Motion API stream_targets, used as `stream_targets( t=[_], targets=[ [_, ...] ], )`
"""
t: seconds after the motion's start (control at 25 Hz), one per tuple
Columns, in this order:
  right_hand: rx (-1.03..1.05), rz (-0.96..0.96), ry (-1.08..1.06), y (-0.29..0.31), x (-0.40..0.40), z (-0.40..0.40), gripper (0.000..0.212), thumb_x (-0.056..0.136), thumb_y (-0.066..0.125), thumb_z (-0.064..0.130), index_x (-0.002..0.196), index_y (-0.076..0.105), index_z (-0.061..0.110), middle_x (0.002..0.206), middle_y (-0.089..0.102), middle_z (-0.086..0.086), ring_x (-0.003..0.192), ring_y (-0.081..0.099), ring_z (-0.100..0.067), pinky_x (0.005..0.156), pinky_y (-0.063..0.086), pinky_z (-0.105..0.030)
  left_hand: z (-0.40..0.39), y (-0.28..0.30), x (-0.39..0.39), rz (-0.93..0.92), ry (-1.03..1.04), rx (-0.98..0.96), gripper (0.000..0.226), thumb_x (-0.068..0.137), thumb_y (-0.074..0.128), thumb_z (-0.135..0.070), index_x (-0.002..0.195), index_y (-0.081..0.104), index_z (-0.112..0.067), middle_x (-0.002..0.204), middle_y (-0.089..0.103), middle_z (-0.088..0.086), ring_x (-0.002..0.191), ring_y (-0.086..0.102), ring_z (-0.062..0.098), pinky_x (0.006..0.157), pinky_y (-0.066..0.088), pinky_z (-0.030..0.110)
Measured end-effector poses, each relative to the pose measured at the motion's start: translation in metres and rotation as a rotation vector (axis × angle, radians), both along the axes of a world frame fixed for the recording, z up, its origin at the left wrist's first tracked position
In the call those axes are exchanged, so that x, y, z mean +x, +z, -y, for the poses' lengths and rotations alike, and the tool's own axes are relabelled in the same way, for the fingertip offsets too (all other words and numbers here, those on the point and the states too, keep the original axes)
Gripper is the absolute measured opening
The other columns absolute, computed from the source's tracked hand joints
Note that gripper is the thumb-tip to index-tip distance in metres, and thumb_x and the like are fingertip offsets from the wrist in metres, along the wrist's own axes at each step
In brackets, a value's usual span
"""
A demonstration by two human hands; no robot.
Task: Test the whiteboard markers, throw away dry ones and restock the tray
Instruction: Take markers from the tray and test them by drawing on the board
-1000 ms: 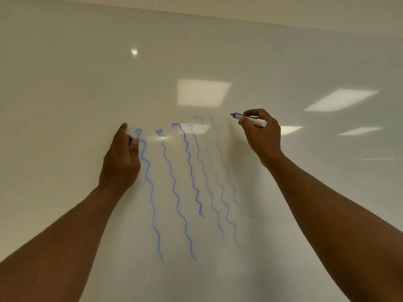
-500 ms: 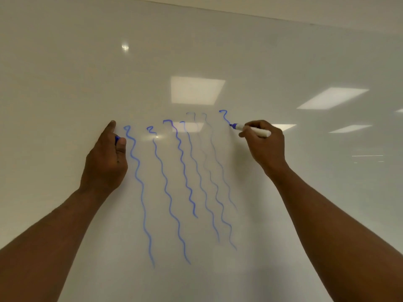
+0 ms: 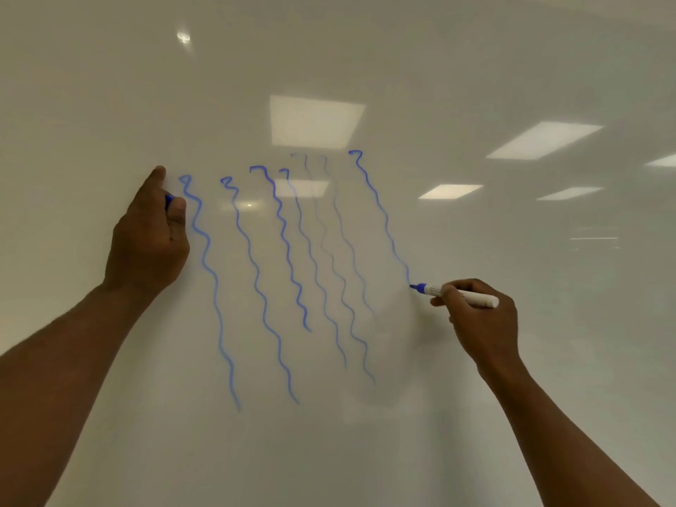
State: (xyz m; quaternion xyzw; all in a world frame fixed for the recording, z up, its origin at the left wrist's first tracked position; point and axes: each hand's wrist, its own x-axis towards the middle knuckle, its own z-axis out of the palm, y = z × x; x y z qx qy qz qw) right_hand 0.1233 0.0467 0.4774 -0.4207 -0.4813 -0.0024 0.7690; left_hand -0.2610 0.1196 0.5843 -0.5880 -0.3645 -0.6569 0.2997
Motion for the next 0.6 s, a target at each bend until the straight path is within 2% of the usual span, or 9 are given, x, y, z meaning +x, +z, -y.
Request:
stream_targets(
  t=[0.12, 0.24, 0.32, 0.4, 0.48, 0.6],
  targets=[
    [-0.054, 0.057, -0.055, -0.031, 0.000, 0.009, 0.015, 0.080, 0.064, 0.013, 0.068, 0.069, 0.022, 0.067, 0.069, 0.005, 0.052, 0.052, -0.005, 0.046, 0.036, -0.013, 0.001, 0.001, 0.003, 0.011, -0.019, -0.006, 0.050, 0.103, 0.036, -0.027, 0.147, 0.032, -0.005, 0.145, 0.045, 0.017, 0.131, 0.043, 0.034, 0.109, 0.031, 0.036],
    [-0.087, 0.067, -0.038, -0.074, -0.011, 0.021, 0.012, 0.082, 0.067, 0.014, 0.078, 0.067, 0.025, 0.069, 0.069, 0.007, 0.057, 0.057, -0.009, 0.048, 0.038, -0.013, 0.009, -0.006, 0.009, 0.098, -0.110, -0.048, 0.049, 0.103, 0.035, -0.028, 0.143, 0.039, -0.002, 0.141, 0.049, 0.018, 0.131, 0.045, 0.031, 0.109, 0.032, 0.030],
    [-0.088, 0.038, 0.015, -0.108, -0.024, 0.034, 0.014, 0.086, 0.068, 0.015, 0.085, 0.065, 0.029, 0.074, 0.071, 0.006, 0.063, 0.062, -0.013, 0.052, 0.042, -0.019, 0.018, -0.027, 0.017, 0.152, -0.177, -0.089, 0.046, 0.102, 0.035, -0.031, 0.134, 0.048, 0.000, 0.140, 0.052, 0.013, 0.129, 0.048, 0.024, 0.105, 0.033, 0.023],
    [-0.088, -0.006, 0.099, -0.141, -0.042, 0.051, 0.014, 0.088, 0.067, 0.015, 0.088, 0.064, 0.028, 0.075, 0.072, 0.004, 0.066, 0.064, -0.013, 0.051, 0.042, -0.019, 0.028, -0.064, 0.026, 0.223, -0.237, -0.141, 0.043, 0.101, 0.037, -0.033, 0.122, 0.056, -0.001, 0.132, 0.058, 0.007, 0.120, 0.053, 0.015, 0.096, 0.033, 0.011],
    [-0.100, -0.026, 0.179, -0.169, -0.061, 0.068, 0.014, 0.088, 0.067, 0.014, 0.089, 0.064, 0.028, 0.076, 0.073, 0.006, 0.069, 0.065, -0.009, 0.052, 0.041, -0.014, 0.040, -0.114, 0.039, 0.294, -0.325, -0.235, 0.035, 0.100, 0.040, -0.032, 0.111, 0.061, -0.007, 0.120, 0.062, 0.000, 0.109, 0.054, 0.007, 0.090, 0.034, 0.006],
    [-0.142, -0.048, 0.312, -0.205, -0.090, 0.088, 0.008, 0.084, 0.069, 0.028, 0.088, 0.067, 0.035, 0.081, 0.073, 0.002, 0.070, 0.063, -0.015, 0.056, 0.043, -0.016, 0.060, -0.200, 0.058, 0.408, -0.448, -0.448, 0.018, 0.098, 0.048, -0.029, 0.101, 0.064, -0.022, 0.109, 0.066, -0.002, 0.102, 0.058, 0.011, 0.092, 0.041, 0.021]
  ],
)
